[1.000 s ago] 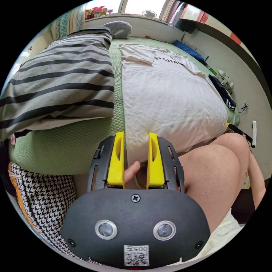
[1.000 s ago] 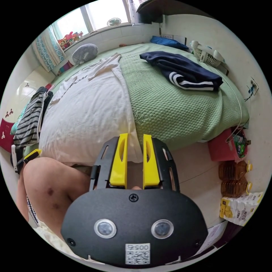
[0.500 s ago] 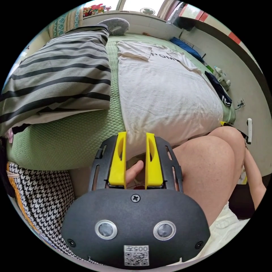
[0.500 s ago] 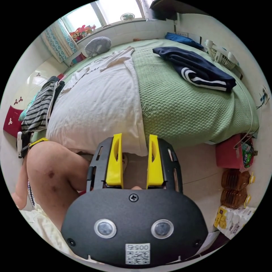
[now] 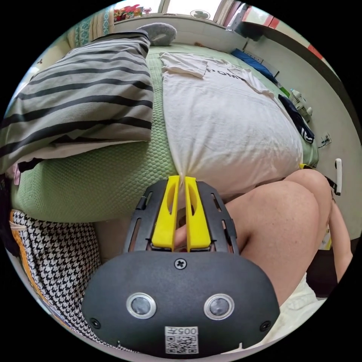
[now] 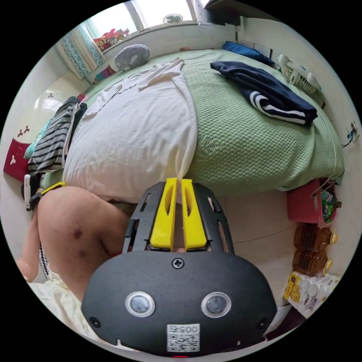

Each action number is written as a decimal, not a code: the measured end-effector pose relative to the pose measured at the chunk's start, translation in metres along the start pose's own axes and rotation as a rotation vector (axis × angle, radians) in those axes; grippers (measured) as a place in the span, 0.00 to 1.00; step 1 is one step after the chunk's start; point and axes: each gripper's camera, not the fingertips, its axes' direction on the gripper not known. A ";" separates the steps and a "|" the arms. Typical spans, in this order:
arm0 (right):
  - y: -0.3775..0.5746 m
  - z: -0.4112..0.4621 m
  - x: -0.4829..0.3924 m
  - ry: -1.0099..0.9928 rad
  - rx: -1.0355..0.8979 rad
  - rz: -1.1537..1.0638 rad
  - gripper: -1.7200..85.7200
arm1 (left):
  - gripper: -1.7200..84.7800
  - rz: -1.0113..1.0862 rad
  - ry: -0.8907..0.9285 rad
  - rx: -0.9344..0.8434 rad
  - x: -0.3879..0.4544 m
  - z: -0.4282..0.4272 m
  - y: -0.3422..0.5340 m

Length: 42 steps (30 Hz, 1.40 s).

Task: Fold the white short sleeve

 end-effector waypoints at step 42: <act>-0.126 -0.030 -0.015 0.070 0.119 -0.045 0.14 | 0.17 0.110 -0.165 0.118 0.061 -0.026 -0.100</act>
